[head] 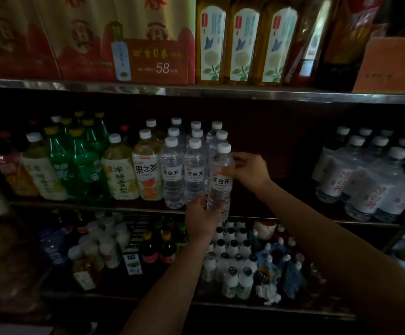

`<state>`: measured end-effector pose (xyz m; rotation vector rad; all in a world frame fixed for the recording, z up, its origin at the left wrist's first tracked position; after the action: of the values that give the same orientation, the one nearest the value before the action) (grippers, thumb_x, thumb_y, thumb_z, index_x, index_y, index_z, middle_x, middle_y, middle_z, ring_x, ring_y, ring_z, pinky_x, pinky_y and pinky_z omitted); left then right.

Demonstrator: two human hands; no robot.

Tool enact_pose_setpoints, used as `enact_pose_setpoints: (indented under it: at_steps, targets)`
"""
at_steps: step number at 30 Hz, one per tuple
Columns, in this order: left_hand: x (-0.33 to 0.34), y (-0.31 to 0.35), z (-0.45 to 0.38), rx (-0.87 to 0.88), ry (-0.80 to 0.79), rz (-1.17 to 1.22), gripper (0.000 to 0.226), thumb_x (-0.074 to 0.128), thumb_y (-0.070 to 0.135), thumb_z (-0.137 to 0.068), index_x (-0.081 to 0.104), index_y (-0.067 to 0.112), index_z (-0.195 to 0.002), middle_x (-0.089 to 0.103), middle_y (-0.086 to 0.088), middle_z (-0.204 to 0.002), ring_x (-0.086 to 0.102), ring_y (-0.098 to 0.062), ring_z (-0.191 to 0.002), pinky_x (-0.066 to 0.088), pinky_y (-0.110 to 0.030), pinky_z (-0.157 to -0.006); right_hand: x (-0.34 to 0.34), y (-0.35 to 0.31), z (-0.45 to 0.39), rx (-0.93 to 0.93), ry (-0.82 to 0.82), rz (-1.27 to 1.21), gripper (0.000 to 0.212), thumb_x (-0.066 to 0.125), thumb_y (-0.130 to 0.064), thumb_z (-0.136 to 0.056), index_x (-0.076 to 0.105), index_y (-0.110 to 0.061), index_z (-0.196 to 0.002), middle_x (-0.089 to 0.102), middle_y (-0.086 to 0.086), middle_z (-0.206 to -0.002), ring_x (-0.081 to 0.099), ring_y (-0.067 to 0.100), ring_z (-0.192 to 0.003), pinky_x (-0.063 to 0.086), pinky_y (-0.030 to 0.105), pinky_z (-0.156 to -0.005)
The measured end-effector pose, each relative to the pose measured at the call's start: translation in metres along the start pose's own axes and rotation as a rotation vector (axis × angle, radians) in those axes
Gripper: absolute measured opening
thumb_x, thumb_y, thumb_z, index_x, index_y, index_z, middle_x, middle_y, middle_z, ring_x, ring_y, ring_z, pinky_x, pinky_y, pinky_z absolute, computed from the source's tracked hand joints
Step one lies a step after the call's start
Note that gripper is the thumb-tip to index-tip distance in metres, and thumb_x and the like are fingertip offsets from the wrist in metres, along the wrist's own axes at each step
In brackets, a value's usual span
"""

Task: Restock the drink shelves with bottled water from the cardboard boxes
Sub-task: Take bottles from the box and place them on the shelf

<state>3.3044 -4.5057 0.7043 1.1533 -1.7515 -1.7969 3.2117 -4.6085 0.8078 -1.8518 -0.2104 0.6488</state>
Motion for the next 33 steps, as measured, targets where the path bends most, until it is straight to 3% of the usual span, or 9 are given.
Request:
enact_pose_setpoints:
  at_steps: [5,7,10,14,18,20,25,29,33]
  targets:
    - [0.028,-0.025,-0.016,-0.216,-0.008,0.081,0.043,0.071,0.056,-0.066,0.069,0.015,-0.077,0.071,-0.002,-0.082,0.068,-0.022,-0.083,0.054,-0.034,-0.081,0.005,0.014,-0.018,-0.079,-0.019,0.008,0.057,0.088,-0.028,-0.064,0.069,-0.014,-0.115,0.073,-0.002,-0.105,0.069,0.005,-0.093,0.058,0.031,-0.083]
    - [0.037,-0.025,-0.02,-0.273,-0.004,0.201,0.03,0.075,0.045,-0.068,0.065,0.017,-0.063,0.071,-0.005,-0.073,0.07,-0.027,-0.079,0.057,-0.045,-0.081,0.005,0.015,-0.024,-0.086,-0.039,0.01,0.058,0.088,-0.028,-0.065,0.068,-0.012,-0.116,0.072,-0.002,-0.105,0.068,0.006,-0.093,0.058,0.031,-0.084]
    - [0.04,-0.02,-0.023,-0.324,0.011,0.292,0.025,0.075,0.022,-0.08,0.06,0.015,-0.062,0.067,-0.005,-0.07,0.068,-0.028,-0.079,0.057,-0.045,-0.083,0.005,0.017,-0.031,-0.084,-0.059,0.001,0.054,0.087,-0.025,-0.066,0.067,-0.013,-0.114,0.069,-0.005,-0.103,0.066,0.01,-0.096,0.056,0.031,-0.086]
    - [0.042,-0.021,-0.029,-0.366,0.001,0.328,0.022,0.073,0.023,-0.082,0.062,0.014,-0.065,0.068,-0.005,-0.074,0.068,-0.027,-0.083,0.056,-0.044,-0.085,0.007,0.015,-0.038,-0.113,-0.068,0.026,0.054,0.086,-0.023,-0.068,0.065,-0.012,-0.116,0.067,-0.003,-0.105,0.064,0.007,-0.092,0.055,0.026,-0.084]
    - [0.045,-0.023,-0.034,-0.376,0.009,0.307,0.021,0.075,0.023,-0.079,0.063,0.013,-0.065,0.069,-0.006,-0.075,0.069,-0.029,-0.081,0.055,-0.048,-0.085,0.008,0.019,-0.042,-0.103,-0.063,0.034,0.056,0.085,-0.024,-0.069,0.062,-0.01,-0.118,0.06,-0.017,-0.091,0.057,-0.006,-0.081,0.05,0.014,-0.074]
    - [0.045,-0.018,-0.032,-0.373,0.014,0.301,0.024,0.075,0.022,-0.08,0.062,0.013,-0.063,0.067,-0.005,-0.07,0.067,-0.027,-0.077,0.056,-0.048,-0.084,0.007,0.022,-0.042,-0.093,-0.062,0.03,0.057,0.085,-0.024,-0.07,0.06,-0.011,-0.119,0.059,-0.015,-0.091,0.058,-0.004,-0.082,0.05,0.012,-0.072]
    - [0.04,-0.01,-0.026,-0.443,-0.036,0.356,0.025,0.071,0.019,-0.084,0.058,0.009,-0.065,0.063,-0.006,-0.07,0.061,-0.02,-0.068,0.054,-0.039,-0.08,0.008,0.022,-0.038,-0.063,-0.079,0.037,0.06,0.086,-0.028,-0.068,0.059,-0.013,-0.119,0.061,-0.01,-0.095,0.063,0.012,-0.096,0.055,0.03,-0.084]
    - [0.035,-0.008,-0.026,-0.529,-0.08,0.367,0.022,0.062,0.017,-0.092,0.058,0.006,-0.072,0.063,-0.011,-0.076,0.059,-0.017,-0.065,0.052,-0.028,-0.066,0.007,0.019,-0.032,-0.047,-0.076,0.035,0.06,0.086,-0.027,-0.068,0.058,-0.011,-0.119,0.059,-0.01,-0.095,0.062,0.013,-0.097,0.055,0.029,-0.083]
    - [0.026,-0.004,-0.024,-0.512,-0.126,0.341,0.022,0.063,0.02,-0.091,0.058,0.006,-0.075,0.066,-0.013,-0.083,0.061,-0.016,-0.069,0.054,-0.028,-0.071,0.006,0.016,-0.022,-0.016,-0.059,0.036,0.066,0.086,-0.028,-0.068,0.054,-0.01,-0.122,0.058,-0.004,-0.106,0.06,0.015,-0.102,0.053,0.028,-0.084]
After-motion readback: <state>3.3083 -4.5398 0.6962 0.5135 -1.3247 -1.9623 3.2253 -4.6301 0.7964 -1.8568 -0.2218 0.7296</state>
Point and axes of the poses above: each hand's wrist, its own z-axis away from the middle knuckle, its own x-axis out of the palm, y = z × x, the point moved 3 cm from there along -z, towards the middle knuckle
